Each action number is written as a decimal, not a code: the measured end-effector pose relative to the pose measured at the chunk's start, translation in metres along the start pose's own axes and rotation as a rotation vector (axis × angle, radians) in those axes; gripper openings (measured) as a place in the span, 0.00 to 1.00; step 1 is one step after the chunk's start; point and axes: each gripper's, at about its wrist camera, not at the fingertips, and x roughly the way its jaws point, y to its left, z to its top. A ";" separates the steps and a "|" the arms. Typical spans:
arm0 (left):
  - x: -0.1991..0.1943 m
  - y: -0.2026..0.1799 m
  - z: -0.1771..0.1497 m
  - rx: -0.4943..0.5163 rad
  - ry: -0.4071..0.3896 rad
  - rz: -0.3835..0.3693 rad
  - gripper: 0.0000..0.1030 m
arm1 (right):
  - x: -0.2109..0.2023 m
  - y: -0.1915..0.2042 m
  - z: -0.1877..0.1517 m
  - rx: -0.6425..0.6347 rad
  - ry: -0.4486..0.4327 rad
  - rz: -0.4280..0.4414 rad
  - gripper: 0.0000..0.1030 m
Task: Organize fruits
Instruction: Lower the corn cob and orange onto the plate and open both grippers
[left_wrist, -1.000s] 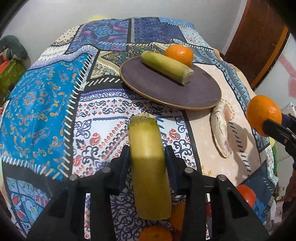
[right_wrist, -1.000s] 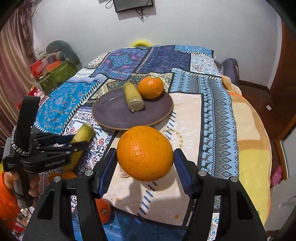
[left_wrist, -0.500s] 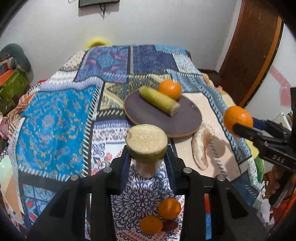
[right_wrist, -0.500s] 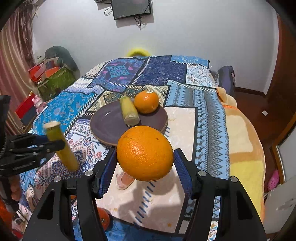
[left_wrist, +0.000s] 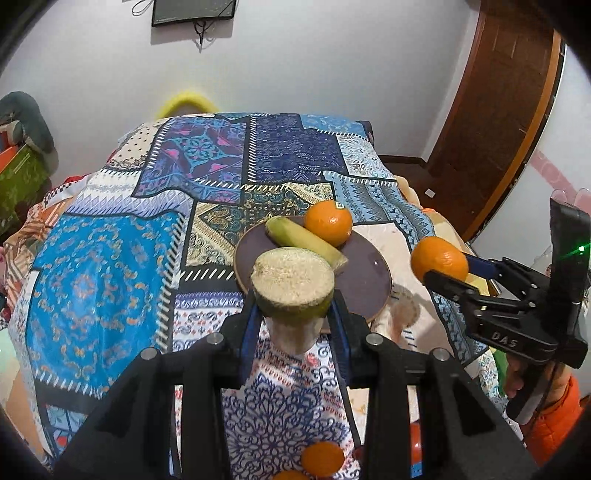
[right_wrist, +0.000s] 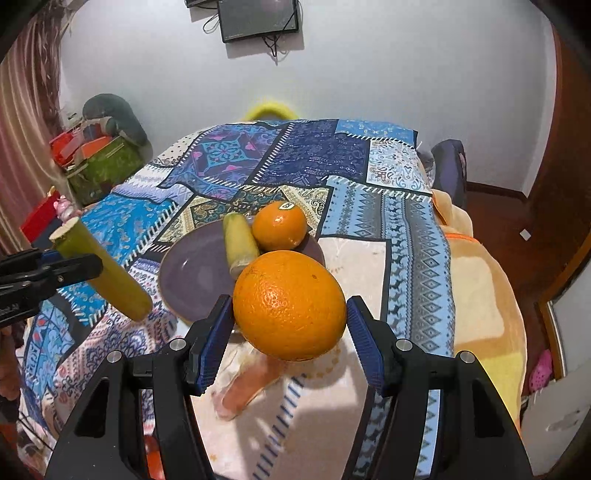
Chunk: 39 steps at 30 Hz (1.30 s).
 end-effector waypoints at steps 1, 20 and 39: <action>0.003 0.000 0.002 0.004 0.002 -0.002 0.35 | 0.003 0.000 0.002 -0.002 0.002 0.000 0.57; 0.091 0.013 0.041 -0.043 0.051 -0.006 0.35 | 0.079 -0.004 0.026 -0.037 0.065 -0.008 0.57; 0.086 0.018 0.033 -0.031 0.048 0.081 0.36 | 0.073 0.007 0.025 -0.090 0.059 -0.011 0.64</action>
